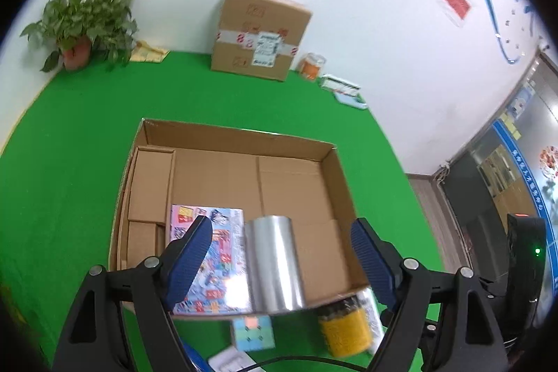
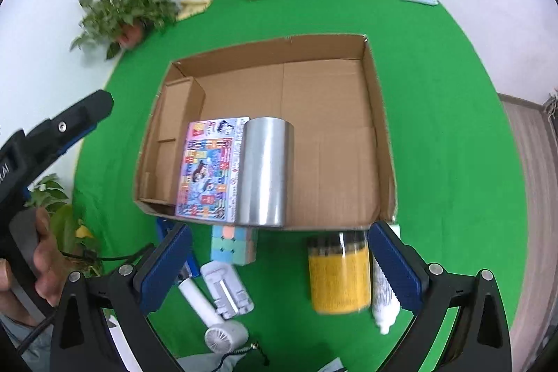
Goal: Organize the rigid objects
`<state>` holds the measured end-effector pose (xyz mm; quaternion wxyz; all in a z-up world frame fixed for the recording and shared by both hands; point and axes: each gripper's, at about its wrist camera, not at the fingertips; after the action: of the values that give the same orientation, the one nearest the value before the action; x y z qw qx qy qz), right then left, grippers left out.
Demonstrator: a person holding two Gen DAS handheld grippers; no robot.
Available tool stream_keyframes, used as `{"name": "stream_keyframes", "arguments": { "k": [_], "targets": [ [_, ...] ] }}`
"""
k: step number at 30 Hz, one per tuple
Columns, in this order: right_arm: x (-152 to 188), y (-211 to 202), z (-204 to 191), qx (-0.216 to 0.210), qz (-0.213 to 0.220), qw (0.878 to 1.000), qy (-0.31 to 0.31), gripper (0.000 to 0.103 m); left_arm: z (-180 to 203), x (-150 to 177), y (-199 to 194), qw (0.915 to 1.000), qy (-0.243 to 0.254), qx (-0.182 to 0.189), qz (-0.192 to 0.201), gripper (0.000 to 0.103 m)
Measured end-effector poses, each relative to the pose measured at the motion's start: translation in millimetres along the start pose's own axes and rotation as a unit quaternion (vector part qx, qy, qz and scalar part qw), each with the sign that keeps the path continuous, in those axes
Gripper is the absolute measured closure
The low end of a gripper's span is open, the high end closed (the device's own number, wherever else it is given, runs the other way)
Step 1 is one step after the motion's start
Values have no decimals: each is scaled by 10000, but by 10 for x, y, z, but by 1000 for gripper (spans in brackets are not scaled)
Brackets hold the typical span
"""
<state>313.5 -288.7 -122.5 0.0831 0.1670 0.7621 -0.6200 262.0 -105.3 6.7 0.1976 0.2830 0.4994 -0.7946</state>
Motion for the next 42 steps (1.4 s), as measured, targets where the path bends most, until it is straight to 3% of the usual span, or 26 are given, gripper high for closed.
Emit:
{"name": "stream_keyframes", "arguments": {
  "k": [4, 9, 14, 18, 23, 32, 35, 42],
  "targets": [
    [305, -343, 126, -80, 128, 9998, 138, 1, 259, 164, -330, 9995, 78, -204, 223, 21],
    [726, -653, 321, -172, 399, 9988, 208, 1, 649, 478, -737, 9957, 369, -737, 428, 22],
    [1177, -1093, 550, -32, 935, 9955, 134, 1, 874, 851, -1031, 9927, 245, -1134, 325, 22],
    [1500, -1264, 651, 41, 1035, 9946, 8, 1, 1029, 1140, -1251, 9889, 382, -1390, 358, 22],
    [1765, -1459, 610, -79, 1078, 9937, -283, 1, 1101, 1309, -1439, 9921, 101, -1185, 386, 22],
    [1737, -1602, 344, 66, 1156, 9912, -641, 1, 1014, 1347, -1419, 9932, 153, -1059, 458, 22],
    [1637, -1511, 202, 147, 1126, 9912, -673, 1, 856, 1303, -1379, 9946, 60, -952, 408, 22],
    [1446, -1230, -290, 272, 953, 9922, -756, 1, 259, 1126, -1262, 9930, -60, -1152, 242, 22]
  ]
}}
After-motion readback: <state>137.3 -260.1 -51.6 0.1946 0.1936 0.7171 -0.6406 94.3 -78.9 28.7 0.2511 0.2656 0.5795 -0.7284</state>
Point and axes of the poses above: each gripper's, at about its wrist camera, not at the fingertips, and y roughly the way its jaws point, z to its right, x to its underside, and after that the axes turned 3 degrees about z, right-handed
